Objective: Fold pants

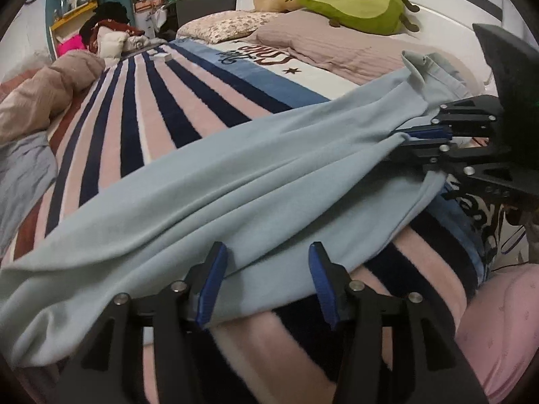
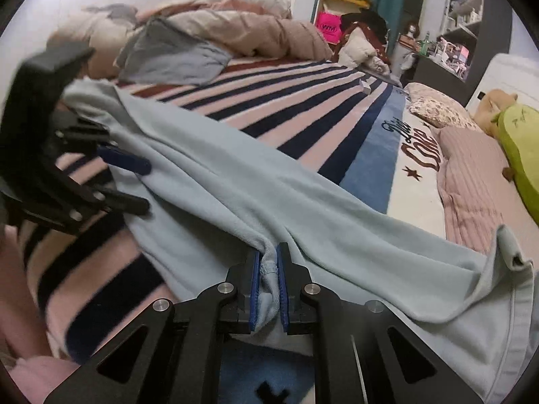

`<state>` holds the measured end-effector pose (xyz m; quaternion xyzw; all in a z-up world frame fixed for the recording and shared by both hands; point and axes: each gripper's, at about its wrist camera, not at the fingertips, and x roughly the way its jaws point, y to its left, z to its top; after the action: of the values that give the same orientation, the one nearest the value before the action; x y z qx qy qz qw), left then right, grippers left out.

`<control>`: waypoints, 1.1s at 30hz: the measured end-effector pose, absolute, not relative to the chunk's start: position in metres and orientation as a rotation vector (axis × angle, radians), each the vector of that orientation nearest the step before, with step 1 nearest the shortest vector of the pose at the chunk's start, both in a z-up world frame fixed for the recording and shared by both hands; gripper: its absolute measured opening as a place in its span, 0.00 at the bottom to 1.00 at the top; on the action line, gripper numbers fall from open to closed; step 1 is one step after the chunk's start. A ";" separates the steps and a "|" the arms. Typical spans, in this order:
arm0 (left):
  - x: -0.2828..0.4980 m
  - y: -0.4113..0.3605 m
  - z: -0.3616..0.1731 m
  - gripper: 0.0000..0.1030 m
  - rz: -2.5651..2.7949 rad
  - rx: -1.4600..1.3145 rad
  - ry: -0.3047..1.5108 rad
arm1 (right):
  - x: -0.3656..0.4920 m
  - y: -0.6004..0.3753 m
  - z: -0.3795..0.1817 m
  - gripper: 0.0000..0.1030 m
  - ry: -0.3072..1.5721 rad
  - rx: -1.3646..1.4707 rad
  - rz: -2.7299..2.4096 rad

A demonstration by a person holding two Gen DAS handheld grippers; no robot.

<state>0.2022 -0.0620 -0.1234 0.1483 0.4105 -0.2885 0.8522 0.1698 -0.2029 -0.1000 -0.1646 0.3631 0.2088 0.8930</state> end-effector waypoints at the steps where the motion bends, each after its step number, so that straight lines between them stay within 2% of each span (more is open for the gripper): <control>1: 0.202 -0.064 -0.124 0.46 -0.584 0.334 0.853 | 0.168 -0.204 -0.098 0.04 0.754 -0.328 0.443; 6: 0.203 -0.062 -0.126 0.46 -0.470 0.387 0.803 | 0.162 -0.210 -0.094 0.04 0.770 -0.262 0.478; 7: 0.203 -0.061 -0.126 0.43 -0.454 0.395 0.792 | 0.160 -0.211 -0.094 0.04 0.770 -0.257 0.483; 8: 0.203 -0.060 -0.125 0.35 -0.441 0.398 0.783 | 0.157 -0.213 -0.093 0.04 0.773 -0.247 0.491; 9: 0.203 -0.059 -0.124 0.12 -0.435 0.401 0.781 | 0.156 -0.214 -0.093 0.04 0.773 -0.238 0.494; 10: 0.203 -0.058 -0.124 0.06 -0.434 0.402 0.784 | 0.154 -0.215 -0.092 0.04 0.773 -0.235 0.494; 15: 0.195 -0.045 -0.115 0.03 -0.495 0.323 0.808 | 0.145 -0.221 -0.095 0.04 0.792 -0.194 0.517; 20: 0.181 -0.042 -0.120 0.03 -0.533 0.295 0.868 | 0.135 -0.225 -0.104 0.04 0.836 -0.152 0.553; 24: 0.173 -0.040 -0.124 0.05 -0.530 0.300 0.890 | 0.129 -0.232 -0.111 0.09 0.863 -0.117 0.562; 25: 0.173 -0.038 -0.123 0.11 -0.537 0.284 0.896 | 0.127 -0.236 -0.109 0.13 0.858 -0.099 0.565; 26: 0.172 -0.035 -0.121 0.16 -0.544 0.261 0.902 | 0.123 -0.243 -0.103 0.27 0.844 -0.072 0.569; 27: 0.171 -0.030 -0.117 0.32 -0.548 0.233 0.901 | 0.121 -0.249 -0.098 0.40 0.830 -0.058 0.560; 28: 0.170 -0.026 -0.113 0.45 -0.542 0.210 0.890 | 0.116 -0.260 -0.090 0.43 0.804 -0.047 0.536; 31: 0.170 -0.016 -0.105 0.45 -0.517 0.185 0.873 | 0.105 -0.293 -0.065 0.46 0.726 -0.069 0.385; 33: 0.171 -0.010 -0.101 0.45 -0.491 0.169 0.862 | 0.102 -0.315 -0.052 0.62 0.677 -0.099 0.248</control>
<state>0.1712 -0.0102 -0.1011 0.0812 0.4130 -0.2352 0.8761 0.1021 -0.3149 -0.0524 -0.0482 0.3311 0.1212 0.9345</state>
